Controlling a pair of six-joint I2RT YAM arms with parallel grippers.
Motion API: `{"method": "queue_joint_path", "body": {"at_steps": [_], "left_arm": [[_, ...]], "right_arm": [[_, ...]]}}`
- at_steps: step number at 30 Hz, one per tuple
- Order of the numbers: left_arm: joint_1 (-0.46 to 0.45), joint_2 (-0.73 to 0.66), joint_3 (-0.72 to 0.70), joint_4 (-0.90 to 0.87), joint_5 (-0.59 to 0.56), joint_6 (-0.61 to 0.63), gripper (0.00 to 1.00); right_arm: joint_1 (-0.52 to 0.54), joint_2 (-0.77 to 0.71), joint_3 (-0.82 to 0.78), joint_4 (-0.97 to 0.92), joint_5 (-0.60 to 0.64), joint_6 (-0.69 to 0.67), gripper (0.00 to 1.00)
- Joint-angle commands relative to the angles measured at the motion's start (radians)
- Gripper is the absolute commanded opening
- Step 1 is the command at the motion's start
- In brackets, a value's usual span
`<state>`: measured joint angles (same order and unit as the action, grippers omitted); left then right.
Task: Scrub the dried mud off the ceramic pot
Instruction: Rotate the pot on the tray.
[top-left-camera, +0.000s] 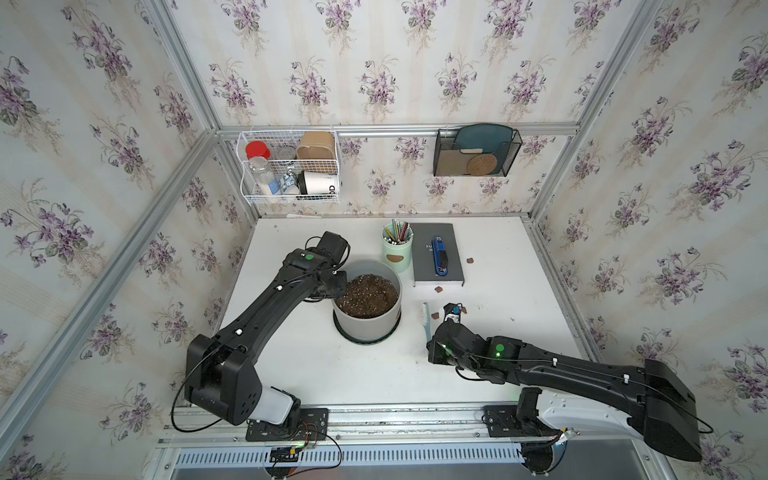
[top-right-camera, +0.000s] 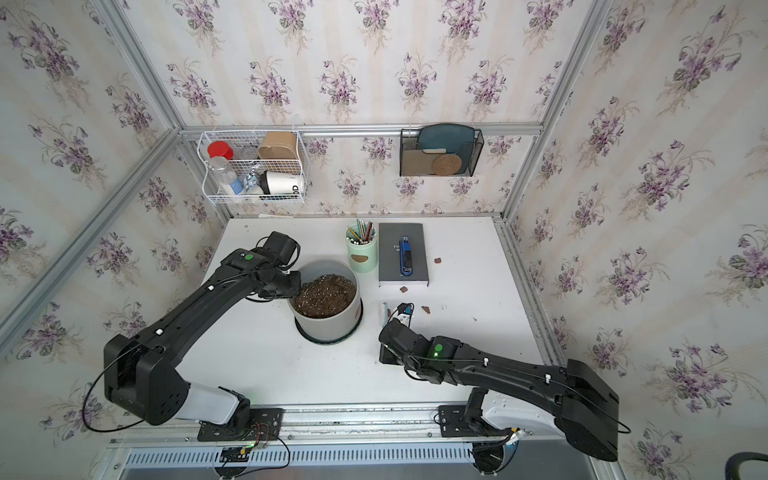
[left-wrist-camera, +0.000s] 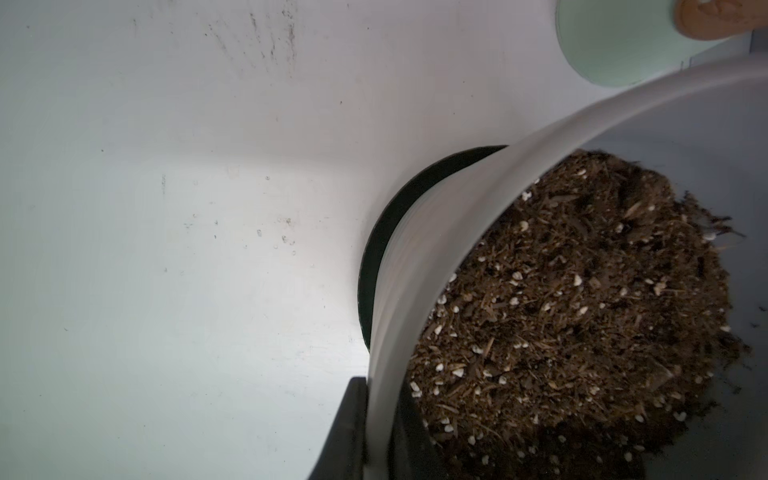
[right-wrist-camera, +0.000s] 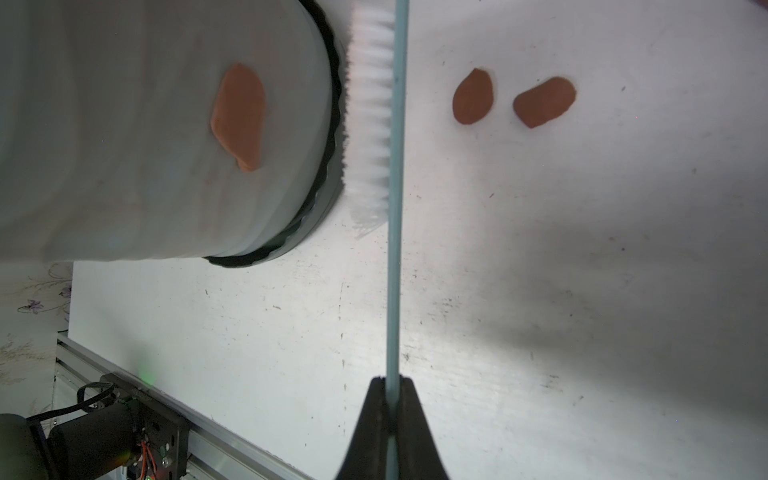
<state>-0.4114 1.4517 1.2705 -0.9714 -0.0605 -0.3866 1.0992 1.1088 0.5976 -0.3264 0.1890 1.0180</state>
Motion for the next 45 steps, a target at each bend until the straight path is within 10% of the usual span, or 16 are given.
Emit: {"method": "queue_joint_path", "body": {"at_steps": [1,15,31,45], "left_arm": [[-0.004,-0.003,-0.001,0.069,0.086,0.006,0.28],[0.004,0.131,0.104,0.093,0.002,0.031,0.40],[0.003,0.061,0.033,0.066,0.045,0.016,0.06],[0.003,-0.003,0.000,0.069,0.125,0.002,0.07]], "right_arm": [[0.000,0.018,-0.001,0.046,-0.007,0.005,0.00],[0.003,0.043,-0.004,0.078,-0.043,0.020,0.00],[-0.023,0.111,0.077,0.009,-0.032,-0.001,0.00],[-0.051,0.208,0.116,0.043,-0.071,-0.036,0.00]]}}
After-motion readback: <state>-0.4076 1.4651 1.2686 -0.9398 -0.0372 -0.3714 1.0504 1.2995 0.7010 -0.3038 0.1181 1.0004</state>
